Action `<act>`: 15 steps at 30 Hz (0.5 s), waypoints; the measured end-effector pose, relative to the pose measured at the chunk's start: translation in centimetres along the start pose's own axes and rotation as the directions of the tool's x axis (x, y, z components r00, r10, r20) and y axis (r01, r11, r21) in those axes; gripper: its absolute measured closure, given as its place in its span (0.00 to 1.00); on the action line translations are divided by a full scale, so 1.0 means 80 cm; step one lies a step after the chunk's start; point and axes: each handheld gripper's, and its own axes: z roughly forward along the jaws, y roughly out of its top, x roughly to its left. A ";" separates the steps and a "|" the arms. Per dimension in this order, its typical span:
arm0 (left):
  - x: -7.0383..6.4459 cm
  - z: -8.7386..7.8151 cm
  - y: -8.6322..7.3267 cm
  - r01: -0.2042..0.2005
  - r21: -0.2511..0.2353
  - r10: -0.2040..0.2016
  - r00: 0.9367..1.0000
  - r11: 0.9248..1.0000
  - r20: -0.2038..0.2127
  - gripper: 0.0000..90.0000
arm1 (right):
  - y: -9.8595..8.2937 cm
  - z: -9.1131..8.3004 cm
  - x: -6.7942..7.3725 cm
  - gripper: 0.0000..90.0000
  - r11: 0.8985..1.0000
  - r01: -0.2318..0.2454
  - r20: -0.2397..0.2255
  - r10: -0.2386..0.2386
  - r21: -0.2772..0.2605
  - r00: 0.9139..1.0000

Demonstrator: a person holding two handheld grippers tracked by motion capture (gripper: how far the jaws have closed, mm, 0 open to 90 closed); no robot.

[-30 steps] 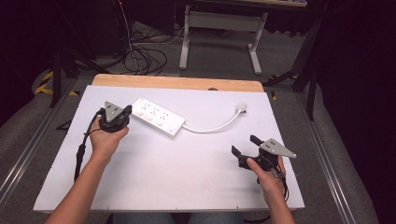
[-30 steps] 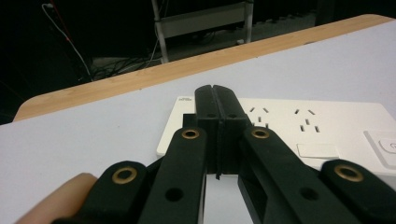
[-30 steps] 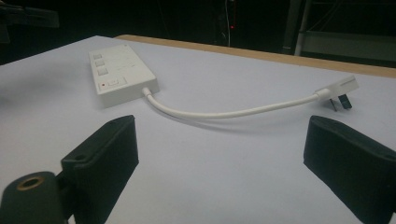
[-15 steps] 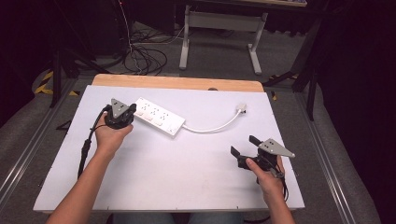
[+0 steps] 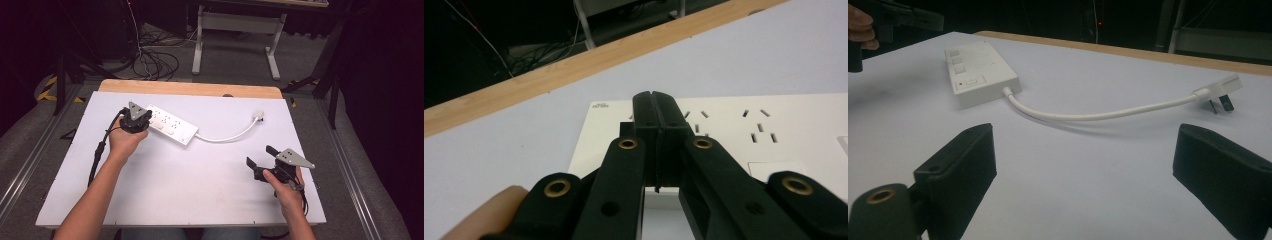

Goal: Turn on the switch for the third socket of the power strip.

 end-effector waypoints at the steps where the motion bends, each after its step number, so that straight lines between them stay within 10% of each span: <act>1: 0.000 0.002 -0.001 -0.003 0.014 0.003 1.000 1.000 0.001 1.00 | 0.000 0.000 0.000 0.12 1.000 0.000 0.000 0.000 0.001 1.000; 15: 0.002 0.021 -0.015 0.008 0.080 -0.007 1.000 0.997 -0.003 1.00 | -0.001 0.000 0.001 0.12 1.000 0.000 -0.001 0.000 0.003 1.000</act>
